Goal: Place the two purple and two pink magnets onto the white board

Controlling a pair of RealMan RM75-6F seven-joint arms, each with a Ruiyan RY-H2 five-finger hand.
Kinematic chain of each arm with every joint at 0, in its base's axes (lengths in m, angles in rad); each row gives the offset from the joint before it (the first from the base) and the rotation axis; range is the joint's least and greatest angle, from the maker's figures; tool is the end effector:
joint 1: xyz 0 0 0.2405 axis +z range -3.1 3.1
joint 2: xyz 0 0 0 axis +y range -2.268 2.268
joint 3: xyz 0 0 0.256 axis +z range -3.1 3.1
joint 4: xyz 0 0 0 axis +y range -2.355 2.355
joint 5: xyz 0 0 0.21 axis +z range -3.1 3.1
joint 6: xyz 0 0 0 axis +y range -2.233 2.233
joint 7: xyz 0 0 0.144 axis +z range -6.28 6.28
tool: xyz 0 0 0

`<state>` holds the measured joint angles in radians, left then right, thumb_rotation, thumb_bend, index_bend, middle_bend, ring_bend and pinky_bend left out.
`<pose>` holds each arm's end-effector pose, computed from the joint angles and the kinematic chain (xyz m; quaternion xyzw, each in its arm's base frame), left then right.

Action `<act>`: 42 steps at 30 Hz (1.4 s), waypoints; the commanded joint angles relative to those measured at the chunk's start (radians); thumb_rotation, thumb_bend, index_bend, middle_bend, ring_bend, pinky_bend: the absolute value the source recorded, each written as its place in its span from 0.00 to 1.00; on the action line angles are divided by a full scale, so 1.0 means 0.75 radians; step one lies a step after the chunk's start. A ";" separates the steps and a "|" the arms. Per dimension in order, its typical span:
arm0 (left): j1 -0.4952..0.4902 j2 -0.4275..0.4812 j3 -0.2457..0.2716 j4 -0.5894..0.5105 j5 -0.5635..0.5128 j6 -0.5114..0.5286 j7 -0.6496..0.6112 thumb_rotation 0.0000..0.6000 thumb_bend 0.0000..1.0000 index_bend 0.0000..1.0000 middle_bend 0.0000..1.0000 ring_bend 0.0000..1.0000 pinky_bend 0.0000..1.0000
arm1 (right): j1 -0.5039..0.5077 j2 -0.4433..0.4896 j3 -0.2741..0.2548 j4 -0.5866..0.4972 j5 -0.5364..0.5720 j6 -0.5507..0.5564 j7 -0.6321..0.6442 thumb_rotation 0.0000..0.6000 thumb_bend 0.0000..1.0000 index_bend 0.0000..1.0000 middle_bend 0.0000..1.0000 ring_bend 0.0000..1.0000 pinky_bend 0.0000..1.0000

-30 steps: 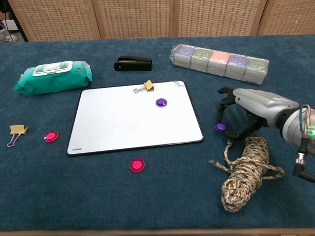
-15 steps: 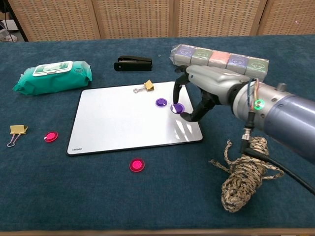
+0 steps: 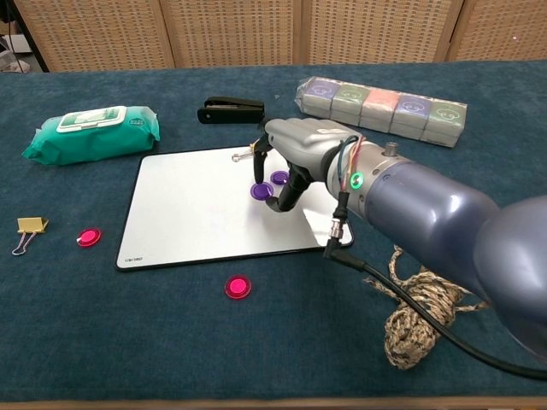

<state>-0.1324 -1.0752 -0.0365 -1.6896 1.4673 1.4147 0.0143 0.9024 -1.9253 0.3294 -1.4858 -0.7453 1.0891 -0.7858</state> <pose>-0.2992 0.1911 0.1562 -0.6078 -0.4103 -0.3785 0.5648 -0.0360 -0.3175 -0.1003 0.7310 -0.4174 0.3599 0.4023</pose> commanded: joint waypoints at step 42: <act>0.005 0.015 0.005 -0.017 0.009 0.004 -0.012 1.00 0.00 0.00 0.00 0.00 0.00 | -0.087 0.255 -0.073 -0.302 -0.084 0.156 0.026 1.00 0.10 0.31 0.00 0.00 0.00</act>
<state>-0.1286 -1.0637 -0.0330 -1.7022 1.4746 1.4178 0.0054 0.8625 -1.7901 0.2830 -1.6532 -0.7755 1.1732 -0.7690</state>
